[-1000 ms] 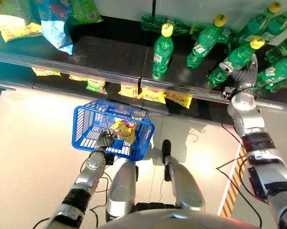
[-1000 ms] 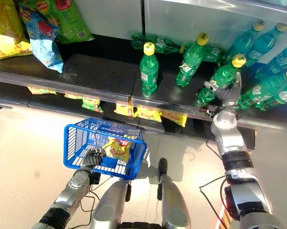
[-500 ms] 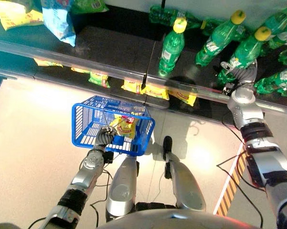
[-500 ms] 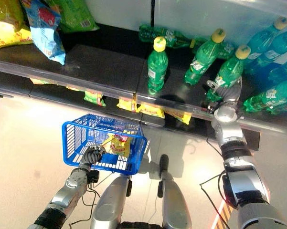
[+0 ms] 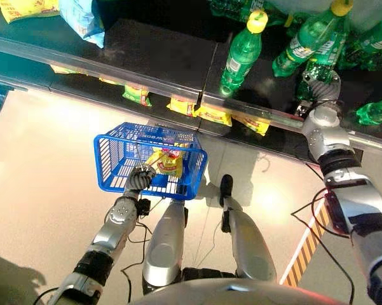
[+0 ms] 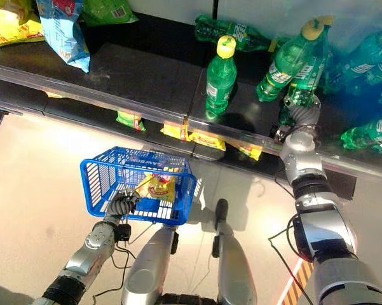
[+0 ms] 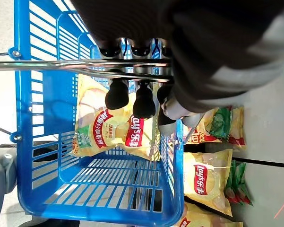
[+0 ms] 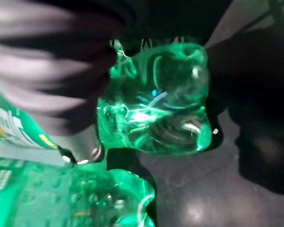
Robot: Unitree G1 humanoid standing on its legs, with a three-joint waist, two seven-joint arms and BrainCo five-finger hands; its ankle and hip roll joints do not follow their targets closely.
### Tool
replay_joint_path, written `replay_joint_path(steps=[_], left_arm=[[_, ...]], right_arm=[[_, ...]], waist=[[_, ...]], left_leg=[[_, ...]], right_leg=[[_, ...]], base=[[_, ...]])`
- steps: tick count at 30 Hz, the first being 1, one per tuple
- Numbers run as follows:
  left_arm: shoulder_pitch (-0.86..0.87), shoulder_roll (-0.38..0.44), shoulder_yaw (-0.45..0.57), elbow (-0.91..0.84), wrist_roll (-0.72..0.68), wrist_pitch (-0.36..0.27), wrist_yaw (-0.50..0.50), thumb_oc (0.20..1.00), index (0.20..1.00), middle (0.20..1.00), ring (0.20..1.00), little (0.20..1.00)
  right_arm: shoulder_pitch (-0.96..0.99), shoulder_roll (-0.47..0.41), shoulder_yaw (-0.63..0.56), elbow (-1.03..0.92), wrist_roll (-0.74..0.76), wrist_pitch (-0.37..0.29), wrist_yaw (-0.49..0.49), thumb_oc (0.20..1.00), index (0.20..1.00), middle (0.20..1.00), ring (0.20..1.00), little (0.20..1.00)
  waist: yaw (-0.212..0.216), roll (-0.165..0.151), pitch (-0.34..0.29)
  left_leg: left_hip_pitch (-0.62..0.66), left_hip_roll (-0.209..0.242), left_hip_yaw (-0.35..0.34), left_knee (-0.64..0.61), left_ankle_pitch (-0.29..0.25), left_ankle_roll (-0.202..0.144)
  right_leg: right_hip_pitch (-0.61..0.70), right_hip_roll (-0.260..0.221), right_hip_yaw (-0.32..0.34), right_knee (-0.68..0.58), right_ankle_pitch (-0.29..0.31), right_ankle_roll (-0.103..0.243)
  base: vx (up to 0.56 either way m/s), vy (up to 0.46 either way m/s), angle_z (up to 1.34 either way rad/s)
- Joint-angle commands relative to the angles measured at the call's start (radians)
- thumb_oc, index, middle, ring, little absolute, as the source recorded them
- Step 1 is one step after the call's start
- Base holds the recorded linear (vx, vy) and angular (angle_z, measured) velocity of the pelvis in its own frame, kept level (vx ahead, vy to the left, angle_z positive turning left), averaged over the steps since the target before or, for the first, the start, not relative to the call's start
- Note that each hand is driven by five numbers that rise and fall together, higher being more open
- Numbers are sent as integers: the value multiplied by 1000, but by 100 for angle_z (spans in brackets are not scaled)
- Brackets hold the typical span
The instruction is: Pick up the snacks into the basket
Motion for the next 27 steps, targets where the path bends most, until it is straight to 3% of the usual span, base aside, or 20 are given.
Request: replay_joint_path(steps=[1,11,19,21,27], left_arm=[[63,31,-4,-148,0,-80,2,200,200,200,200,200],[62,25,0,-136,-8,-78,1,200,200,200,200,200],[62,-45,101,-136,-80,-86,41,200,200,200,200,200],[49,-56,135,-166,-88,-94,50,200,200,200,200,200],[30,-66,182,-249,-102,-102,69,200,200,200,200,200]], right_arm=[[-44,-74,31,-80,-7,-81,-9,200,200,200,200,200],[20,-46,-12,-130,-11,-94,-23,200,200,200,200,200],[341,82,-163,-626,-131,-199,-48,200,200,200,200,200],[476,124,-226,-815,-152,-256,-11,200,200,200,200,200],[697,169,-253,-1017,-118,-279,135,200,200,200,200,200]], waist=[[9,4,-62],[4,6,-77],[-37,-7,-99],[-57,-16,-99],[-93,-34,-81]], left_leg=[[-50,-59,2,82,-46,26],[-32,-58,7,77,-51,30],[-9,-54,7,70,-59,37],[-19,-54,3,80,-64,39],[-74,-57,3,104,-61,41]], right_leg=[[3,-31,-10,100,-87,76],[20,-36,-5,88,-85,81],[44,-39,1,78,-92,82],[39,-42,0,83,-94,84],[-9,-40,-4,101,-90,83]], base=[[0,0,0],[0,0,0],[30,11,-3],[1,6,3],[-24,5,5]])
